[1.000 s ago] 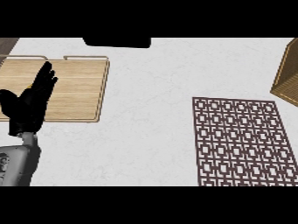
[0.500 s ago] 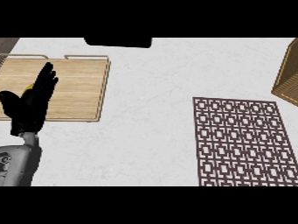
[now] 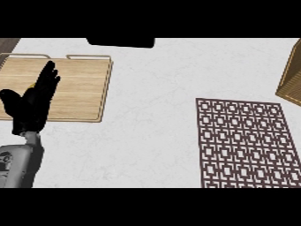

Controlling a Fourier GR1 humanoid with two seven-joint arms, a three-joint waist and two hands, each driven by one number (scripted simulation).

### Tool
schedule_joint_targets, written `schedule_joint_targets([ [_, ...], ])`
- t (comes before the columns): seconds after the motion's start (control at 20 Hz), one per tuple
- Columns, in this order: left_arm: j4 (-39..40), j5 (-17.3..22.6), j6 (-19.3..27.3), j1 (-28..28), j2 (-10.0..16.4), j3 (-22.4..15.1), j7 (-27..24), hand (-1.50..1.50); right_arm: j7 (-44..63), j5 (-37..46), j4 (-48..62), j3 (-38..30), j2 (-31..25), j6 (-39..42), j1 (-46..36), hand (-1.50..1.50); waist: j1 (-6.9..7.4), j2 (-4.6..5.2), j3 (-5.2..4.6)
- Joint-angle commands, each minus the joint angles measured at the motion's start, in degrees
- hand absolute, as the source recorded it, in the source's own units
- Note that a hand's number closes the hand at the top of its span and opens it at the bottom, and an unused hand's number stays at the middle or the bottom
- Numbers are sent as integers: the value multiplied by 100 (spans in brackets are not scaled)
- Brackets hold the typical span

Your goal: Pick the sweet potato from the placemat and place it in the basket

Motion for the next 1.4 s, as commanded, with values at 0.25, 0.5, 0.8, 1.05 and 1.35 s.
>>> schedule_joint_targets([
  [0.25, 179, -71, 50, -15, -92, -18, -190, 0, -160, 163, 156, 123, -64, 74, 190, 150, -23, 52, 41],
  [0.5, -80, 57, -129, 60, -1, -27, 76, 0, -115, 157, 299, 121, -115, 399, 222, 150, 57, 51, 47],
  [0.8, -59, -63, -1, 18, -49, -41, -33, 0, -170, 82, 281, 57, -126, 422, 311, 150, 19, 60, 50],
  [1.05, -336, 20, -106, 48, 110, 21, 236, 0, 307, 90, 482, 77, -129, 862, 281, 150, 112, 58, 53],
  [1.35, -74, -60, 0, 17, -46, -15, 46, 0, 643, -74, 407, -52, -51, 742, 403, -150, 1, 55, 50],
])
